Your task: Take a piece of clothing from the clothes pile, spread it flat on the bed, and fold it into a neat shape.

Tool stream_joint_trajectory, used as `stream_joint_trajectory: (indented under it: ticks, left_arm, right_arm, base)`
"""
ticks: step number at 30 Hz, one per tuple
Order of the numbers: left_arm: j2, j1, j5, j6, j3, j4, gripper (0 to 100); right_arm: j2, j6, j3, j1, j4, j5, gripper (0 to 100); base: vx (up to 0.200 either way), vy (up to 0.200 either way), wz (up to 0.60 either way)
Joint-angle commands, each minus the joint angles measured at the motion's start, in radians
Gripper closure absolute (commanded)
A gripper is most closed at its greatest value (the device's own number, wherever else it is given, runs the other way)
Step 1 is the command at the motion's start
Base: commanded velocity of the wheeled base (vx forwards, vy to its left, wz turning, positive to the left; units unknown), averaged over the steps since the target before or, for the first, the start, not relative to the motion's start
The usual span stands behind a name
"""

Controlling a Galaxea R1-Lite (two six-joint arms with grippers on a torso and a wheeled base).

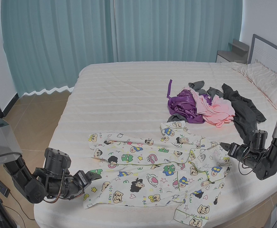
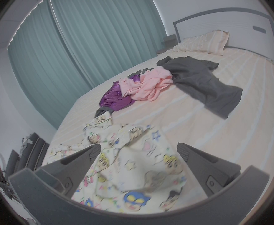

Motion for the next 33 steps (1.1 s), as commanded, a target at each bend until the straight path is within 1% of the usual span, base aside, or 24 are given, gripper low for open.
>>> stream_joint_trajectory:
  ticks: [1, 2, 3, 5, 7, 9, 11, 13, 15, 17, 18, 19, 22, 24, 25, 28, 29, 33]
  left_arm:
    - [-0.017, -0.024, 0.000, -0.026, 0.033, -0.018, 0]
    - [-0.018, -0.029, 0.002, -0.026, 0.035, -0.018, 0]
    - [-0.021, -0.041, 0.004, -0.026, 0.042, -0.018, 0]
    - [-0.028, -0.061, 0.004, -0.029, 0.049, -0.017, 0]
    - [-0.028, -0.067, 0.004, -0.032, 0.053, -0.017, 0]
    - [-0.026, -0.078, 0.017, -0.046, 0.056, -0.017, 0]
    - [-0.023, -0.081, 0.028, -0.046, 0.056, -0.018, 0]
    - [-0.021, -0.090, 0.031, -0.052, 0.056, -0.017, 0]
    - [-0.014, -0.122, 0.040, -0.081, 0.050, -0.018, 0]
    - [0.014, -0.144, 0.092, -0.112, 0.032, -0.020, 0]
    - [0.017, -0.145, 0.097, -0.113, 0.029, -0.020, 0]
    - [0.046, -0.167, 0.154, -0.139, 0.004, -0.023, 0]
    - [0.118, -0.193, 0.229, -0.187, -0.047, -0.032, 0]
    - [0.152, -0.200, 0.260, -0.193, -0.068, -0.043, 0]
    - [0.172, -0.203, 0.290, -0.193, -0.079, -0.061, 0]
    - [0.198, -0.216, 0.313, -0.190, -0.094, -0.090, 0]
    - [0.222, -0.231, 0.326, -0.188, -0.105, -0.104, 0]
    - [0.255, -0.236, 0.370, -0.182, -0.145, -0.098, 0]
  right_arm:
    - [-0.071, 0.074, 0.103, 0.110, -0.001, 0.004, 0]
    - [-0.068, 0.092, 0.113, 0.124, -0.001, 0.004, 0]
    - [-0.063, 0.133, 0.136, 0.155, -0.002, 0.004, 0]
    - [-0.061, 0.195, 0.164, 0.187, -0.002, 0.004, 0]
    - [-0.060, 0.218, 0.175, 0.199, -0.002, 0.004, 0]
    - [-0.049, 0.264, 0.199, 0.233, -0.004, 0.003, 0]
    - [-0.045, 0.281, 0.213, 0.247, -0.008, 0.001, 0]
    - [-0.041, 0.299, 0.221, 0.255, -0.010, 0.001, 0]
    - [-0.038, 0.339, 0.225, 0.265, -0.010, -0.001, 0]
    - [-0.029, 0.365, 0.225, 0.267, -0.013, 0.001, 0]
    - [-0.029, 0.366, 0.225, 0.267, -0.013, 0.001, 0]
    - [-0.017, 0.382, 0.219, 0.268, -0.015, 0.001, 0]
    - [0.003, 0.400, 0.222, 0.275, -0.038, 0.001, 0]
    - [0.012, 0.406, 0.227, 0.285, -0.056, 0.001, 0]
    - [0.023, 0.414, 0.230, 0.293, -0.073, -0.002, 0]
    - [0.035, 0.416, 0.238, 0.299, -0.096, -0.005, 0]
    - [0.043, 0.416, 0.242, 0.301, -0.114, -0.005, 0]
    - [0.043, 0.416, 0.251, 0.302, -0.134, -0.005, 0]
  base:
    - [-0.200, 0.000, 0.00]
    - [-0.200, 0.000, 0.00]
    - [-0.200, 0.000, 0.00]
    - [-0.200, 0.000, 0.00]
    - [-0.200, 0.000, 0.00]
    - [-0.200, 0.000, 0.00]
    - [-0.200, 0.000, 0.00]
    - [0.000, 0.000, 0.00]
    - [0.000, 0.000, 0.00]
    - [0.000, 0.000, 0.00]
    - [0.000, 0.000, 0.00]
    - [0.000, 0.000, 0.00]
    - [0.000, 0.000, 0.00]
    - [0.000, 0.000, 0.00]
    - [0.000, 0.000, 0.00]
    - [0.000, 0.000, 0.00]
    - [0.000, 0.000, 0.00]
    - [0.000, 0.000, 0.00]
